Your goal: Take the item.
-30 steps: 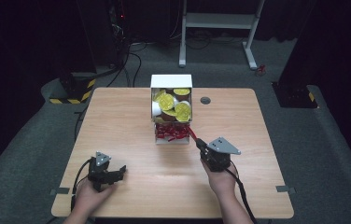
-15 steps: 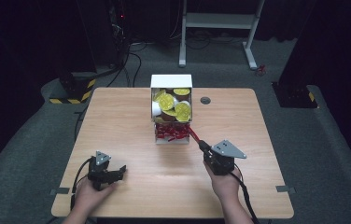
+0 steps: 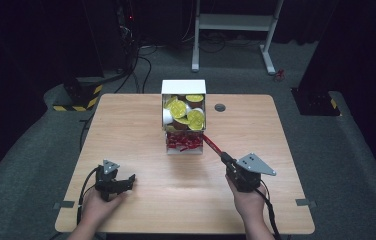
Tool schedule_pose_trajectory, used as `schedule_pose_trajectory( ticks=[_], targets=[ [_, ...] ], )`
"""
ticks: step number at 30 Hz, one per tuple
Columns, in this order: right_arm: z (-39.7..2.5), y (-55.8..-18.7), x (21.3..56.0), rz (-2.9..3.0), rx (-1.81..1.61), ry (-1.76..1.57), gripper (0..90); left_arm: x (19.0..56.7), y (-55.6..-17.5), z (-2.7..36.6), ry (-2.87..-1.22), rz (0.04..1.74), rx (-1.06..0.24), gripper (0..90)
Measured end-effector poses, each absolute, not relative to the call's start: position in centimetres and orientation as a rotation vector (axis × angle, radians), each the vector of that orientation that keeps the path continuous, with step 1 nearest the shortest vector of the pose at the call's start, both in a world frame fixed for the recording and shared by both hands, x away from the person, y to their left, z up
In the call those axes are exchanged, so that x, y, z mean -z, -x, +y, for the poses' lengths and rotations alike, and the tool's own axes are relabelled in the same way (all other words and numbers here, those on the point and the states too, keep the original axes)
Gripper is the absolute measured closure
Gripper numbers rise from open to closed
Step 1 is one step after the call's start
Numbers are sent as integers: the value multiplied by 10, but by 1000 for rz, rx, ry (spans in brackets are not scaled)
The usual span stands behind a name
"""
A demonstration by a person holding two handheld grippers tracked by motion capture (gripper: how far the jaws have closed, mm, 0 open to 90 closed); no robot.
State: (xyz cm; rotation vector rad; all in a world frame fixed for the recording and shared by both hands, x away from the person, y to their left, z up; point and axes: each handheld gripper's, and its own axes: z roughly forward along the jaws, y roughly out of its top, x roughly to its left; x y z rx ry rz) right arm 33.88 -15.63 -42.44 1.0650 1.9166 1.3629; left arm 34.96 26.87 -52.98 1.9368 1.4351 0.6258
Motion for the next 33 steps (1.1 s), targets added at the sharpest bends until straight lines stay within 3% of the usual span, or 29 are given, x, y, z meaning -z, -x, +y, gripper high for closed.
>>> schedule_pose_trajectory(
  ticks=[33],
  targets=[
    [-173, -344, 423, 1860, -1351, -1107, 895, 530, -349, 269, -1936, 1436, -626, 129]
  ],
)
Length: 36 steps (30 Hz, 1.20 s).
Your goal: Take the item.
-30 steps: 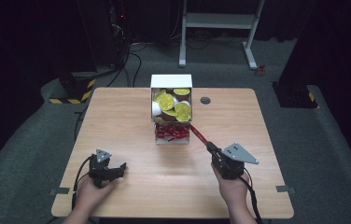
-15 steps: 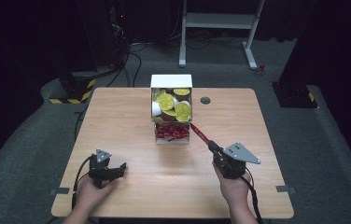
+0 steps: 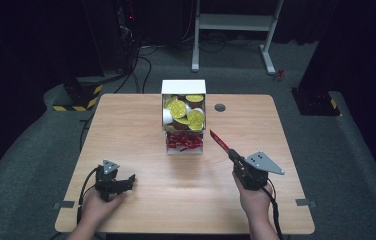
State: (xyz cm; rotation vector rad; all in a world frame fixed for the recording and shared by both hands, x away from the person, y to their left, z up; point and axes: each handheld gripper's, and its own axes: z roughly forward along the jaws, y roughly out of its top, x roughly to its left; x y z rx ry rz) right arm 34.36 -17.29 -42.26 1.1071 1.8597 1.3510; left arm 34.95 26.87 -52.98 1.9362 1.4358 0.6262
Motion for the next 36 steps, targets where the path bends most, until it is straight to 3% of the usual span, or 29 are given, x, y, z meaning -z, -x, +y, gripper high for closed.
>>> schedule_pose_trajectory(
  ticks=[36],
  targets=[
    [-198, -375, 446, 1816, -1223, -1234, 894, 530, -349, 269, -1942, 1438, -622, 133]
  ],
)
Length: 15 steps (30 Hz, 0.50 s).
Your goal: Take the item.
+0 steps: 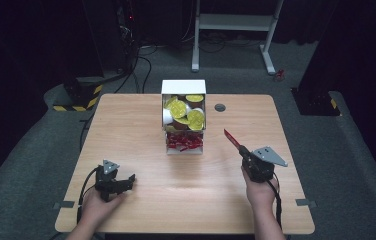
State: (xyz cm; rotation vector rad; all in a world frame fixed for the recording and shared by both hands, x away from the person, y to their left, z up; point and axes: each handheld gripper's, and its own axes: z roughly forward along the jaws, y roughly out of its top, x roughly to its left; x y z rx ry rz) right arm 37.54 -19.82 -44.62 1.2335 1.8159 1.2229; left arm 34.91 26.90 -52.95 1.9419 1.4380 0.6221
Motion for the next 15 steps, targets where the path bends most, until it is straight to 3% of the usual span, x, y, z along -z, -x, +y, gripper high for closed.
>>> schedule_pose_trajectory(
  ticks=[15],
  targets=[
    [-202, -406, 438, 1812, -1161, -1267, 893, 529, -349, 269, -1942, 1436, -629, 135]
  ],
)
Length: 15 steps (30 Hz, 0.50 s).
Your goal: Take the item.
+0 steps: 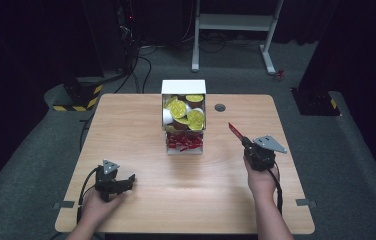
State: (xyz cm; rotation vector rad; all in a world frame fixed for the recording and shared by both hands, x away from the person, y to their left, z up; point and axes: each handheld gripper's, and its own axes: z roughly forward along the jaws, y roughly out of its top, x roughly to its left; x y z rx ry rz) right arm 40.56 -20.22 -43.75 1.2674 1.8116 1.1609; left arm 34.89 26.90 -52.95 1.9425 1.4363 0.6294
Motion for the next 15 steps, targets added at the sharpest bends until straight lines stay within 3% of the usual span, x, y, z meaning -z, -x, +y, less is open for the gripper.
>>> schedule_pose_trajectory(
  ticks=[15],
  targets=[
    [-203, -427, 436, 1819, -1075, -1275, 892, 530, -349, 268, -1933, 1441, -625, 135]
  ],
)
